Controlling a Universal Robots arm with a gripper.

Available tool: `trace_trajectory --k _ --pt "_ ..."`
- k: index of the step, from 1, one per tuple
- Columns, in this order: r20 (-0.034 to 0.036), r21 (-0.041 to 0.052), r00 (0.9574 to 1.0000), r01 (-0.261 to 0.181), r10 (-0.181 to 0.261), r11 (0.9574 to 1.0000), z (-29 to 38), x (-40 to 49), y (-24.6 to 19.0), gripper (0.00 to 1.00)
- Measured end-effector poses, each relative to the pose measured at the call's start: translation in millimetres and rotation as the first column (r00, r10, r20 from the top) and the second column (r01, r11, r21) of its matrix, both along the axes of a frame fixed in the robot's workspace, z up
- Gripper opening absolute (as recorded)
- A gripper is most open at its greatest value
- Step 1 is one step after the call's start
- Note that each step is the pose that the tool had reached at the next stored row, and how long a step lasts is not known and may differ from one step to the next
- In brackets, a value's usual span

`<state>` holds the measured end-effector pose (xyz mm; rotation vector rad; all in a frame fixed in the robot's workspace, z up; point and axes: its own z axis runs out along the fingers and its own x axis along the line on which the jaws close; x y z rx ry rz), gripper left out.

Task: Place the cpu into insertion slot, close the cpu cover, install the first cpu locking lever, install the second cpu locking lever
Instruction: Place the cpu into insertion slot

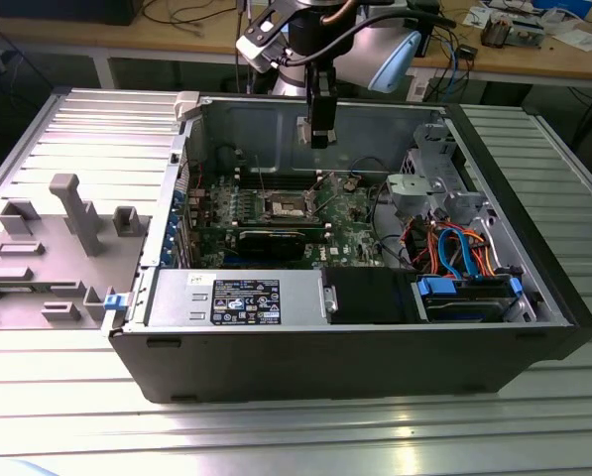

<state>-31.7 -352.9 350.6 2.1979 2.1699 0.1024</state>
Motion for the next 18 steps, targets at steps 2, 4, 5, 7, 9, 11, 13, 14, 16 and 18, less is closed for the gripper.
trace_trajectory --k 2,4,5,7,9,11,13,14,16,18 --pt "0.0 0.0 1.0 0.0 0.0 1.0 0.0 0.0 0.0 0.55" --pt "0.0001 0.0001 1.0 0.0 0.0 1.0 -0.3 0.0 0.0 0.55" --pt "0.0003 0.0004 1.0 0.0 0.0 1.0 -0.9 0.0 0.0 0.55" --pt "0.0001 0.0001 1.0 0.0 0.0 1.0 -3.0 -0.1 0.1 0.55" --pt "0.0002 0.0001 1.0 0.0 0.0 1.0 -6.7 -0.6 0.3 0.55" --pt "0.0 0.0 1.0 0.0 0.0 1.0 -9.5 -3.2 0.6 0.55" --pt "0.0 0.0 1.0 0.0 0.0 1.0 -11.8 -6.2 0.8 0.55" --pt "0.0001 0.0 1.0 0.0 0.0 1.0 -12.9 -7.9 0.9 0.55" --pt "0.0 -0.0001 1.0 0.0 0.0 1.0 -14.5 -10.2 1.1 0.55" --pt "0.0 -0.0001 1.0 0.0 0.0 1.0 -14.9 -10.2 1.3 0.55"
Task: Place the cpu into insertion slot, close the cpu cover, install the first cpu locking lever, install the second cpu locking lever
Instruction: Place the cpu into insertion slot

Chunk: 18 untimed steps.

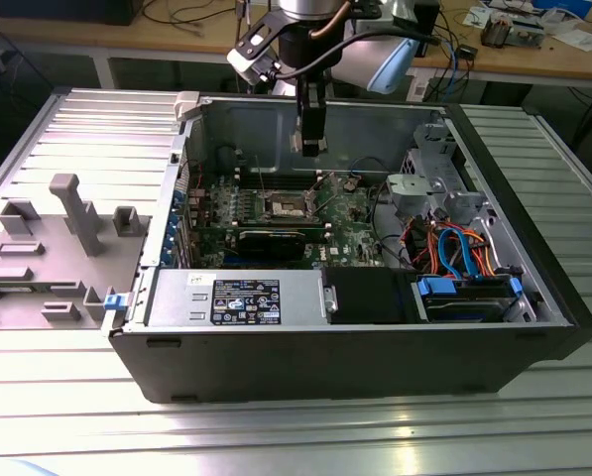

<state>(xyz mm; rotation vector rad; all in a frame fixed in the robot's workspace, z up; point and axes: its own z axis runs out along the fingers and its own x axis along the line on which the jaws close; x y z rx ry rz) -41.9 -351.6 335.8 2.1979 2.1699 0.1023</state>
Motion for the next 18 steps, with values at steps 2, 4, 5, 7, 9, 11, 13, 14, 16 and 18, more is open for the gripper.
trace_trajectory --k 2,4,5,7,9,11,13,14,16,18 --pt "0.0 -0.0001 1.0 0.0 0.0 1.0 0.0 0.0 0.0 0.55" --pt "0.0 0.0001 1.0 0.0 0.0 1.0 -0.6 0.0 0.0 0.55" --pt "0.0 0.0 1.0 0.0 0.0 1.0 -0.6 0.0 0.0 0.55" --pt "0.0 0.0 1.0 0.0 0.0 1.0 -0.6 0.0 0.0 0.55" --pt "0.0 0.0 1.0 0.0 0.0 1.0 -0.7 0.0 0.0 0.55" --pt "0.0 0.0 1.0 0.0 0.0 1.0 -0.7 0.0 0.0 0.55" --pt "0.0001 0.0002 1.0 0.0 0.0 1.0 -0.9 0.0 0.1 0.55" --pt "0.0002 0.0004 1.0 0.0 0.0 1.0 -1.5 -0.1 0.1 0.55" --pt "0.0001 0.0002 1.0 0.001 -0.001 1.0 -3.0 -0.5 0.1 0.55" --pt "0.0001 0.0001 1.0 0.003 -0.003 1.0 -6.0 -1.1 0.5 0.55"
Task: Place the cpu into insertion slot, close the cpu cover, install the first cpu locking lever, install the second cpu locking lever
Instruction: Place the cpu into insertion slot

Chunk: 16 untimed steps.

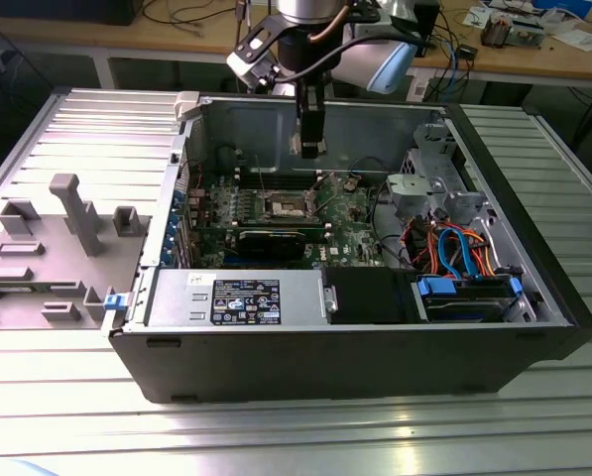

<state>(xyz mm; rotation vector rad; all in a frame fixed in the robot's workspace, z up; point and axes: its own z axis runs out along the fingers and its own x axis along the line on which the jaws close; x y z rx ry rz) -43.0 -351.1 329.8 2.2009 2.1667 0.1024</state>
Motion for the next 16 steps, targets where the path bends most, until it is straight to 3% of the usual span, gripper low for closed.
trace_trajectory --k 5,16 --pt "0.0 -0.0004 1.0 0.0 0.0 1.0 -10.8 -4.6 0.4 0.55" --pt "0.0 -0.0031 1.0 0.0 0.0 1.0 -10.8 -4.6 0.4 0.55"
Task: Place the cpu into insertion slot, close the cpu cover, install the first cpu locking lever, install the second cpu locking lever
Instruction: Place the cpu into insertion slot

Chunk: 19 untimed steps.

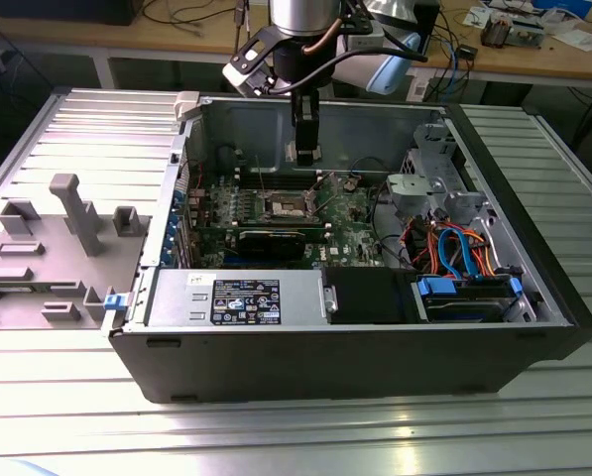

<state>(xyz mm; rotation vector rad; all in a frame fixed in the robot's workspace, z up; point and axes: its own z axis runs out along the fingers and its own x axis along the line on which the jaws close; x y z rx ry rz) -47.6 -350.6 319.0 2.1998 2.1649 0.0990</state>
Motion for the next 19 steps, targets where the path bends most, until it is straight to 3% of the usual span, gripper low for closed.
trace_trajectory --k 4,10,19 --pt "0.0 0.0 1.0 0.0 0.0 1.0 -2.2 -0.2 0.0 0.55" --pt "0.0 0.0001 1.0 0.0 0.0 1.0 -14.7 -0.8 0.0 0.55" --pt "-0.0001 0.0001 1.0 0.0 0.0 1.0 -15.7 -0.8 0.0 0.55"
